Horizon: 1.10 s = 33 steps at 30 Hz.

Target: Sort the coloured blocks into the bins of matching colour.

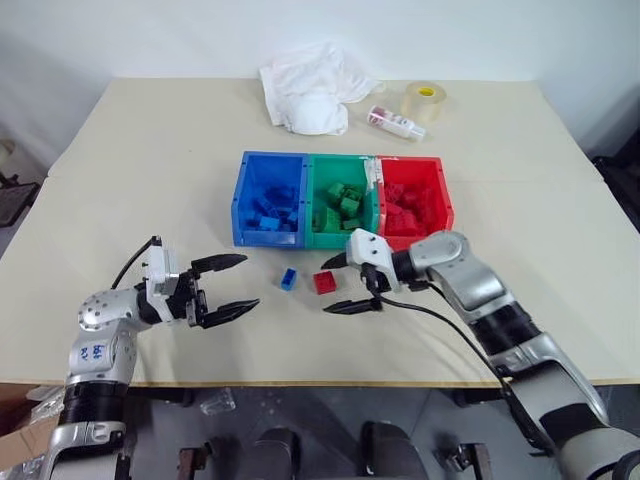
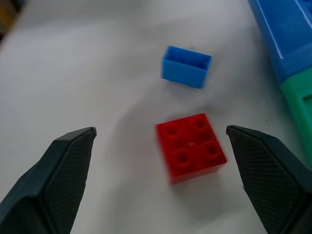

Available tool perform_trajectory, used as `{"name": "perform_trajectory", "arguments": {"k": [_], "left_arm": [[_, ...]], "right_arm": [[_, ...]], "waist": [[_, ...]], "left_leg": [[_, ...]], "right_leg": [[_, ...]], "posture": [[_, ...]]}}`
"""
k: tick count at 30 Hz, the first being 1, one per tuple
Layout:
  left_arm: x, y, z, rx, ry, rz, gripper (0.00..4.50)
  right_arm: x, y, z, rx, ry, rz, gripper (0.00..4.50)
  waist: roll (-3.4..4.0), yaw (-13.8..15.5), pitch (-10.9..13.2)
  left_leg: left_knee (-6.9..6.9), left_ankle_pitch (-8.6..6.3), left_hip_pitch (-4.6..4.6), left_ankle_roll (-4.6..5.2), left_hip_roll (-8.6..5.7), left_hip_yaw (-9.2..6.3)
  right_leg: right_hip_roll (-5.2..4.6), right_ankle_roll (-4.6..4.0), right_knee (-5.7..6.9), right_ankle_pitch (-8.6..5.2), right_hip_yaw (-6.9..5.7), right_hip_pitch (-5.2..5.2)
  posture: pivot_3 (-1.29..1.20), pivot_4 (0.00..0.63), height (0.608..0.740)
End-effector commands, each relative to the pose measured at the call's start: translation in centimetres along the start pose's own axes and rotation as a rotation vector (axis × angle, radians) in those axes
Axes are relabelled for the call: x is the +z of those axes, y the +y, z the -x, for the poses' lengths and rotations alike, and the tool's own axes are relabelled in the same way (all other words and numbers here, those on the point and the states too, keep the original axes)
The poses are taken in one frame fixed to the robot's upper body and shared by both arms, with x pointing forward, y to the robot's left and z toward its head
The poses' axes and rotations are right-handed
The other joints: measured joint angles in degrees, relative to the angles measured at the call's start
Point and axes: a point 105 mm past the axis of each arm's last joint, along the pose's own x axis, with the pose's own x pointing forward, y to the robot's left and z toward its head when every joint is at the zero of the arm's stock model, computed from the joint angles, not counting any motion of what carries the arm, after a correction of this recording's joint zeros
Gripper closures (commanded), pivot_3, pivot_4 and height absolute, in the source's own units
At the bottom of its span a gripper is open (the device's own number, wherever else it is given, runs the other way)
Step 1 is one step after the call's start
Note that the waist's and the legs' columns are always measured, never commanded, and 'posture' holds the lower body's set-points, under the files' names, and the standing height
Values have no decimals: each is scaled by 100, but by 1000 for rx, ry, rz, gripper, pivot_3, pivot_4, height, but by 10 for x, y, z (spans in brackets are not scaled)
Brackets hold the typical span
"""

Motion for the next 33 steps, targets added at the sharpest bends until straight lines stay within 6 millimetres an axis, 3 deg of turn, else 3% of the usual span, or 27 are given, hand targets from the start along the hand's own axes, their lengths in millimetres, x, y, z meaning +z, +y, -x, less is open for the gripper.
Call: {"name": "perform_trajectory", "arguments": {"k": [1, 3, 9, 10, 14, 18, 22, 27, 30, 33], "left_arm": [[13, -2, 1, 19, -36, -40, 0], [13, -3, 2, 24, -36, -38, 0], [12, -1, -1, 23, -39, -34, 0], [11, -1, -3, 18, -40, -33, 0], [11, 5, -10, -3, -47, -32, 0], [11, 8, -14, -21, -52, -31, 0], [9, 11, -18, -34, -54, -29, 0], [8, 13, -25, -52, -63, -30, 0], [8, 15, -27, -57, -66, -31, 0], [8, 16, -28, -60, -68, -33, 0]], "right_arm": [[4, -7, -6, -19, -6, 47, 403], [7, -7, -7, -16, -24, 52, 908], [12, -8, -6, -33, -55, 60, 3012], [15, -8, -4, -42, -66, 61, 3051], [33, -4, 12, -73, -132, 61, 3046], [46, -9, 45, -189, -158, 38, 3046], [45, -28, 89, -362, -110, 40, 3046], [35, -72, 137, -623, -28, 22, 3046], [26, -98, 151, -753, -14, -21, 2119], [24, -104, 151, -756, -7, -21, 1140]], "waist": [[0, -27, 0], [0, -39, 0], [1, -41, 0], [1, -41, 0], [0, -13, 0], [0, -3, 0], [0, -3, 0], [0, -12, 0], [0, -39, 0], [0, -45, 0]], "left_leg": [[0, 0, 0, 0, 0, -1], [-2, 0, 0, -1, 1, -1], [-3, 1, 0, -3, 1, -1], [-3, 1, 0, -3, 1, -1], [-2, 1, 0, -3, 1, -2], [0, 1, -1, -3, -3, -3], [-1, 1, -1, -3, -3, -2], [-1, 1, -1, -2, -4, 11], [-7, 1, 1, -3, -1, 18], [-11, 1, 0, -3, 2, 20]], "right_leg": [[0, 0, 1, 0, -1, -1], [1, -1, 1, 0, -2, -2], [1, -1, 1, 0, -2, -2], [1, -1, 1, 0, -2, -2], [1, -1, 1, 0, -3, -3], [0, 0, 2, 0, -2, -1], [0, 0, 2, 0, -2, -2], [-1, 0, 0, 0, 2, -3], [0, 0, 1, 0, 2, -7], [0, -1, 1, 0, 2, -11]], "posture": [[0, 150, 740], [0, 150, 740], [0, 150, 740], [0, 150, 740], [0, 150, 740], [0, 150, 740], [0, 150, 740], [0, 150, 740], [0, 150, 740], [0, 150, 740]]}}
